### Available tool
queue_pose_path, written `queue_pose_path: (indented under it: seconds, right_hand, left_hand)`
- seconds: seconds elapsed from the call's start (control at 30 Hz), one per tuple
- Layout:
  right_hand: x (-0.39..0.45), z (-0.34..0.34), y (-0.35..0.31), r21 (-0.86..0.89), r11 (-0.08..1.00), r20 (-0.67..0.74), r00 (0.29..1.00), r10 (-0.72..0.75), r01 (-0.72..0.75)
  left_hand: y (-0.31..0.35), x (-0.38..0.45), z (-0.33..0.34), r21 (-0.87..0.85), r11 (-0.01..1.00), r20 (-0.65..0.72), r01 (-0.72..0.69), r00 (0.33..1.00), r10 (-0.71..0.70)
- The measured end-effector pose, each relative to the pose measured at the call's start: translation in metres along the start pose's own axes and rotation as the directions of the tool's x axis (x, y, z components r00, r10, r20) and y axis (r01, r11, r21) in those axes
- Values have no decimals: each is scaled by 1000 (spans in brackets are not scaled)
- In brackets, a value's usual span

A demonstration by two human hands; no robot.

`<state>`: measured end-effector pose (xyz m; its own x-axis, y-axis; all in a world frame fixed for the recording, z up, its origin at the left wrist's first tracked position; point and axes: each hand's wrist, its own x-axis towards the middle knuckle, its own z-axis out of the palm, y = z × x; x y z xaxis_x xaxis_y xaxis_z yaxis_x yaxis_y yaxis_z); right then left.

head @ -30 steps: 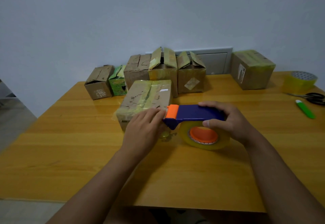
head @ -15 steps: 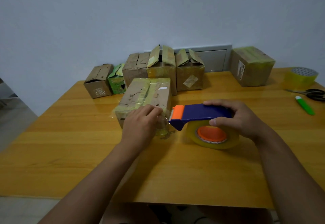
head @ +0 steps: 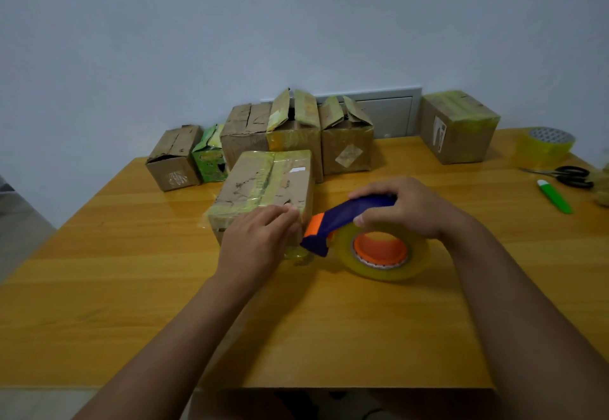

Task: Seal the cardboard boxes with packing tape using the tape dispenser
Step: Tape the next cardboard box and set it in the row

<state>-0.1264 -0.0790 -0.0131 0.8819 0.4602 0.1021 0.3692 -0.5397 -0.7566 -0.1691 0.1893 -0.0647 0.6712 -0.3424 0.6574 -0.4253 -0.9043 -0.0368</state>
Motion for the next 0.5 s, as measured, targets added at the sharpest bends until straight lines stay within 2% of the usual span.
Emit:
queue_pose_path:
  seconds: [0.2,0.37,0.5]
  right_hand:
    - [-16,5,17,134,989,-239,967,91,-60]
    - [-5,29,16,189,980,-503,852,145,-55]
    - [11,53,5,246,968,-624,756,197,-49]
  left_hand:
    - [3,1,-8,-18,1000,55,23,998,-22]
    - [11,7,-16,-30,997,120,67,991,-63]
    - [19,11,-9,49,985,99,168,980,-172]
